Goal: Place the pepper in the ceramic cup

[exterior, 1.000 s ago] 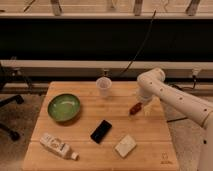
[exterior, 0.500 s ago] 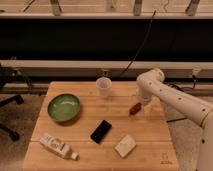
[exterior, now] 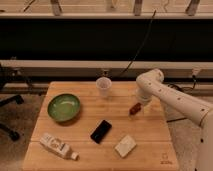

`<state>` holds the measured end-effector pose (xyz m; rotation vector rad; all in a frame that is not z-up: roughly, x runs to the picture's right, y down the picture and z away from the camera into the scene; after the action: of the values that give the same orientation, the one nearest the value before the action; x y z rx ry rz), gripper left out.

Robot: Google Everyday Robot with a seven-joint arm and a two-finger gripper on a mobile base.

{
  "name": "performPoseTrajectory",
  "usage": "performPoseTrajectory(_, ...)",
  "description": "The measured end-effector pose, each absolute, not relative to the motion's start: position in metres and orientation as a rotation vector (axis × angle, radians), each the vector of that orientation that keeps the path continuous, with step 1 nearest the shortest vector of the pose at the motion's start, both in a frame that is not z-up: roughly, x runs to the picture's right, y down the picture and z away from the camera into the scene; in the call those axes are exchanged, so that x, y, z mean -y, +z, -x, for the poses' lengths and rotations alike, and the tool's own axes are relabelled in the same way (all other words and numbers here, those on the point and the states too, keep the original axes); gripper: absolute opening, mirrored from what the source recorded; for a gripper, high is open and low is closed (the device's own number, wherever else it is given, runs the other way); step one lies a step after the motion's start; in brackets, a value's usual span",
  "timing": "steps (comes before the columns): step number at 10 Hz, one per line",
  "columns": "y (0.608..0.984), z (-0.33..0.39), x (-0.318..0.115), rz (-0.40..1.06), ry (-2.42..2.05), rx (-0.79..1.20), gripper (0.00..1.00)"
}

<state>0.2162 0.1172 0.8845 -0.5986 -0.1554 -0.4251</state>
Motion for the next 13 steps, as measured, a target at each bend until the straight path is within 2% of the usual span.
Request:
performPoseTrajectory(10,0.907,-0.208,-0.126,0.669,-0.462,0.162,0.80)
performPoseTrajectory(13,0.911,-0.210,-0.129,0.684,-0.457,0.167,0.55)
